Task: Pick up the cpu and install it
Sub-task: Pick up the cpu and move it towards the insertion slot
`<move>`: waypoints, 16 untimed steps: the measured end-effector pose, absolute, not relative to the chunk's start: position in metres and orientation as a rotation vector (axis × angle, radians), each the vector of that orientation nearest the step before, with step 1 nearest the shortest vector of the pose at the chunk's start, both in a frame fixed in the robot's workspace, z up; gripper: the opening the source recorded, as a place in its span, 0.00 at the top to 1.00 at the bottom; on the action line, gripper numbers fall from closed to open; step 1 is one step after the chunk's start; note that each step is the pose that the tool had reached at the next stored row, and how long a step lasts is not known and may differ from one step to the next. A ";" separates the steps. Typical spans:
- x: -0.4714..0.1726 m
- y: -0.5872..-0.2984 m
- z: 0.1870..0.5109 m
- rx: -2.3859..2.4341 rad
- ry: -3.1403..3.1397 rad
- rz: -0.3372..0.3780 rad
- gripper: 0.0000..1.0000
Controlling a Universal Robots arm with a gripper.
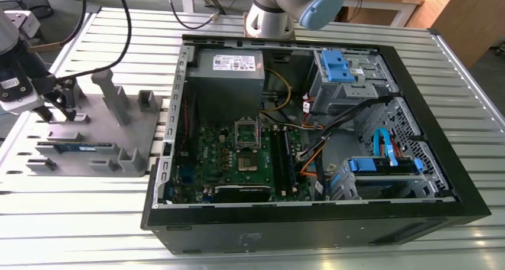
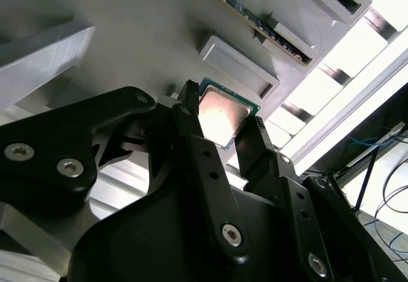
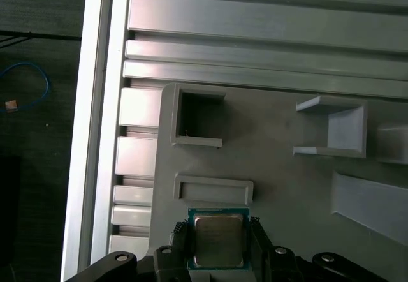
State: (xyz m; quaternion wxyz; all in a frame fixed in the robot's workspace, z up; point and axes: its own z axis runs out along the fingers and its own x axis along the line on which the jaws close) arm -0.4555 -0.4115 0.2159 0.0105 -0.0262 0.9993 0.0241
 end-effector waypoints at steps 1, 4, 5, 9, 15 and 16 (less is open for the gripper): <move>-0.455 -0.411 0.216 -0.082 3.119 0.075 0.53; -0.455 -0.411 0.218 -0.082 3.119 0.075 0.53; -0.455 -0.412 0.219 -0.082 3.119 0.075 0.53; -0.455 -0.411 0.221 -0.082 3.119 0.075 0.53; -0.455 -0.411 0.225 -0.082 3.119 0.075 0.53; -0.455 -0.411 0.225 -0.082 3.119 0.075 0.53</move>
